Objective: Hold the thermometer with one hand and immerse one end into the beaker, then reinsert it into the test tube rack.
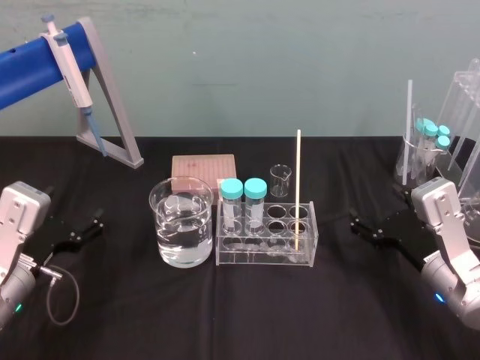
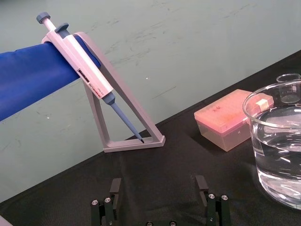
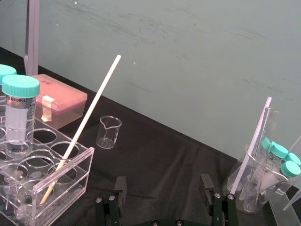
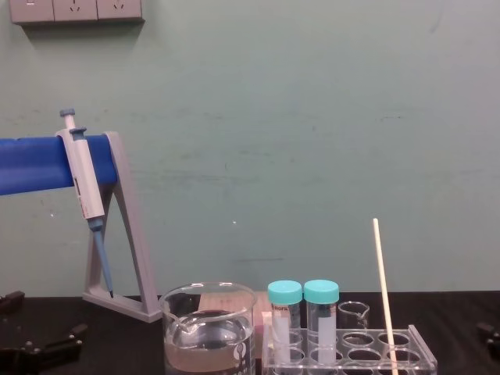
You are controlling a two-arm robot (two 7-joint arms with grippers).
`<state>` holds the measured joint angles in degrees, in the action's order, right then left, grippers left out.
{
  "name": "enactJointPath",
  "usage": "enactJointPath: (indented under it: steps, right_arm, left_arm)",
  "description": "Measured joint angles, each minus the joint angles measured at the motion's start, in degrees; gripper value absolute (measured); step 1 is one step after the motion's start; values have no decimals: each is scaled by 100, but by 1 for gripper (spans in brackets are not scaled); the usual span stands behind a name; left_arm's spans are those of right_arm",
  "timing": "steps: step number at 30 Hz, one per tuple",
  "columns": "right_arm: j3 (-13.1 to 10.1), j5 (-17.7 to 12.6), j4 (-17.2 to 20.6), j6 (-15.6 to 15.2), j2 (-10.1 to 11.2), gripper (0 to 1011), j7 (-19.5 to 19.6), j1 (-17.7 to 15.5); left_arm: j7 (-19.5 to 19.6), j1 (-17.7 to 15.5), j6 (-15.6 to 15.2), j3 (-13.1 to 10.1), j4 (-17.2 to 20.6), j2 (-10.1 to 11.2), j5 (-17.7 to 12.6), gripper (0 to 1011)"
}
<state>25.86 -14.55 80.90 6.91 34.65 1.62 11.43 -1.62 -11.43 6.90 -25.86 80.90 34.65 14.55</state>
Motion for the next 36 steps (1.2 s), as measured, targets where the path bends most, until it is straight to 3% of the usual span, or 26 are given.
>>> enactJointPath:
  steps: [6,10,15,16,24,29,36]
  right_arm:
    - [-23,-13,26,-16,-1,1003,-8,-9]
    - [-180,-215,313,-276,36,1003,-147,-104]
    - [-506,-880,774,-804,33,1003,-518,-268]
    - [-610,-1126,889,-956,18,1003,-668,-308]
    - [-1129,-2391,1251,-1621,-155,1003,-1472,-362]
    - [-1194,-2640,1205,-1840,-276,1003,-1643,-168]
    - [-984,-2685,635,-2013,-560,1003,-1748,422]
  left_arm:
    - [0,0,0,0,0,0,0,1004]
    - [0,0,0,0,0,0,0,1004]
    - [0,0,0,0,0,0,0,1004]
    - [0,0,0,0,0,0,0,1004]
    - [0,0,0,0,0,0,0,1004]
    - [0,0,0,0,0,0,0,1004]
    - [0,0,0,0,0,0,0,1004]
